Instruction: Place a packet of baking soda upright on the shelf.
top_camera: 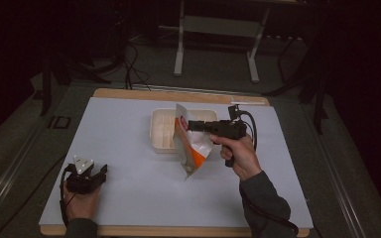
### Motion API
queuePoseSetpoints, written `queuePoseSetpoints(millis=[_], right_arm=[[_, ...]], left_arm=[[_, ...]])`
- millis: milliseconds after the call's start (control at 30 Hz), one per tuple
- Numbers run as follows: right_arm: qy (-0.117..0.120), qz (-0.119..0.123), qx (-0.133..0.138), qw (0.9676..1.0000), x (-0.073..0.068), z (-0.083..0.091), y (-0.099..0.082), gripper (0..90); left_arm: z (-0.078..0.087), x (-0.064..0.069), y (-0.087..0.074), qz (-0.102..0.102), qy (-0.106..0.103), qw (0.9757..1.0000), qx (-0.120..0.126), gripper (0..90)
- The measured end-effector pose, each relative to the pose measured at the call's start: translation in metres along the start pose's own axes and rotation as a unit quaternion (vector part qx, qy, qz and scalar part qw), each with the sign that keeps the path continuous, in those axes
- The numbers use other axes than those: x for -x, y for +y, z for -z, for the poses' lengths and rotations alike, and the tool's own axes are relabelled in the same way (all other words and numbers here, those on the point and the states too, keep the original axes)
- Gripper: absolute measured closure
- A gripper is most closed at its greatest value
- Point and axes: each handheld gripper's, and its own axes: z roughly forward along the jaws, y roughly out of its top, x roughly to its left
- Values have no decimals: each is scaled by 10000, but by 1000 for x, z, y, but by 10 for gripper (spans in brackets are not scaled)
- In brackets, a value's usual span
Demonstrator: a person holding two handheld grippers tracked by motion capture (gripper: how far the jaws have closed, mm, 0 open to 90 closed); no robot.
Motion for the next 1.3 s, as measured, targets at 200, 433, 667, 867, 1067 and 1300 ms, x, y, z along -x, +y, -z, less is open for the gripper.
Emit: queuePoseSetpoints(millis=[200, 433, 667, 867, 1067, 1300], right_arm=[[14, -28, 197, 9998, 0, -6, 4, 900], [-31, -47, 492, 9988, 2, -18, 9, 900], [-167, -7, 643, 9978, 2, -26, 14, 900], [-225, 0, 770, 9968, 4, -34, 19, 900], [-274, 26, 942, 9952, 9, -46, 23, 900], [-489, 71, 1065, 9931, 16, -56, 24, 900]], left_arm=[[0, 0, 0, -2, 3, 10000, 1, 494], [1, 0, 0, 22, 14, 10000, 22, 494], [1, 0, 0, 42, 18, 10000, 35, 494], [1, 0, 0, 45, 19, 10000, 35, 495], [1, -1, 0, 56, 1, 10000, 46, 494], [1, -1, 0, 63, -13, 10000, 49, 495]])
